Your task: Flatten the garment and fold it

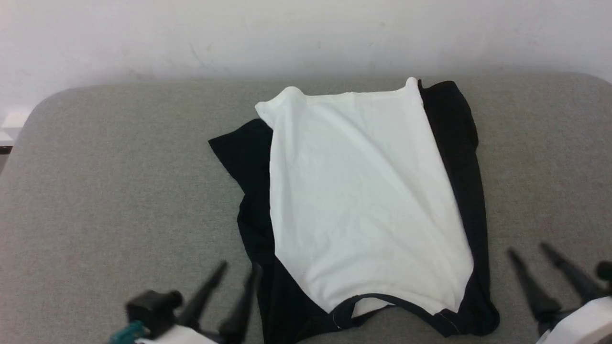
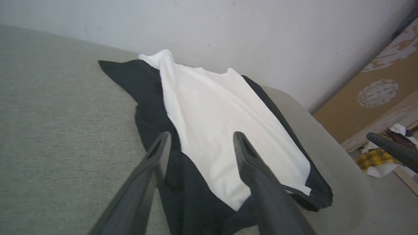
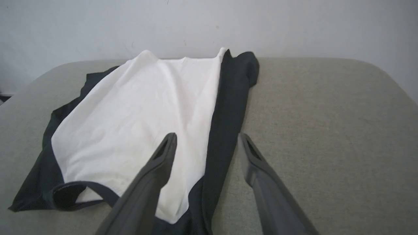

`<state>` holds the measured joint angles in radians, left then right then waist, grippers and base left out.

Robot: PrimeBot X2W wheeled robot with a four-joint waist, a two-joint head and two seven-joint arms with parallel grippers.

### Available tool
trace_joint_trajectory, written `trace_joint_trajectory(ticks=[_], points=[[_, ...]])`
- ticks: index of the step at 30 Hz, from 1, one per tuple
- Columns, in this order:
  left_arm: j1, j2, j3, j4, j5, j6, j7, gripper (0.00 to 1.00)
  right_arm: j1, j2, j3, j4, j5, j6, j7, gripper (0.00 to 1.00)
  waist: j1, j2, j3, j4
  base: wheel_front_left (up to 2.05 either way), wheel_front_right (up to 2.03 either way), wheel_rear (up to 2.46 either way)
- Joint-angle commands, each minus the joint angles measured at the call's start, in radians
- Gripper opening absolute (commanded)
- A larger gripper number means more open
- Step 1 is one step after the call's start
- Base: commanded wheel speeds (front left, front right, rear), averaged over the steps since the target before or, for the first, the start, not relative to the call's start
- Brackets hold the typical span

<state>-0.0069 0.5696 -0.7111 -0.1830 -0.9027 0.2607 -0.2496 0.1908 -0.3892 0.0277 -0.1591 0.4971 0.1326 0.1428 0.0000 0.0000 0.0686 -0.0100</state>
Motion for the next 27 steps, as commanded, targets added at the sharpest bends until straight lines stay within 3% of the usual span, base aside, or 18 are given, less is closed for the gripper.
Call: trace_joint_trajectory(ticks=[1,5,11,15,21,24,27], points=[[0.008,0.000,0.020,-0.010,0.013,0.014,-0.007,1.00,0.006,0.017,-0.015,-0.012,-0.011,-0.002,-0.014,1.00,0.0000,0.0000,-0.010,0.009,0.00,0.00,0.00],[0.048,-0.099,0.240,-0.147,0.217,0.100,-0.012,1.00,0.020,0.146,-0.156,-0.100,-0.153,-0.002,-0.140,1.00,0.0000,0.0000,-0.018,0.021,0.00,0.00,0.00],[0.162,-0.261,0.395,-0.217,0.529,0.101,-0.012,1.00,0.046,0.297,-0.218,-0.165,-0.369,-0.002,-0.278,1.00,0.0000,0.0000,-0.026,0.022,0.00,0.00,0.00],[0.230,-0.334,0.418,-0.181,0.634,0.072,-0.012,1.00,0.075,0.330,-0.208,-0.150,-0.436,-0.002,-0.315,1.00,0.0000,0.0000,-0.028,0.022,0.00,0.00,0.00],[0.239,-0.413,0.467,-0.146,0.672,0.005,-0.012,1.00,0.069,0.338,-0.197,-0.130,-0.422,-0.002,-0.333,1.00,0.0000,0.0000,-0.005,0.018,0.00,0.00,0.00],[0.190,-0.410,0.486,-0.132,0.677,-0.046,-0.012,1.00,0.048,0.339,-0.199,-0.135,-0.410,-0.002,-0.332,1.00,0.0000,0.0000,0.019,0.020,0.00,0.00,0.00],[0.086,-0.366,0.498,-0.092,0.673,-0.106,-0.002,1.00,0.026,0.339,-0.199,-0.145,-0.407,-0.002,-0.333,1.00,0.0000,0.0000,0.056,0.025,0.00,0.00,0.00]])
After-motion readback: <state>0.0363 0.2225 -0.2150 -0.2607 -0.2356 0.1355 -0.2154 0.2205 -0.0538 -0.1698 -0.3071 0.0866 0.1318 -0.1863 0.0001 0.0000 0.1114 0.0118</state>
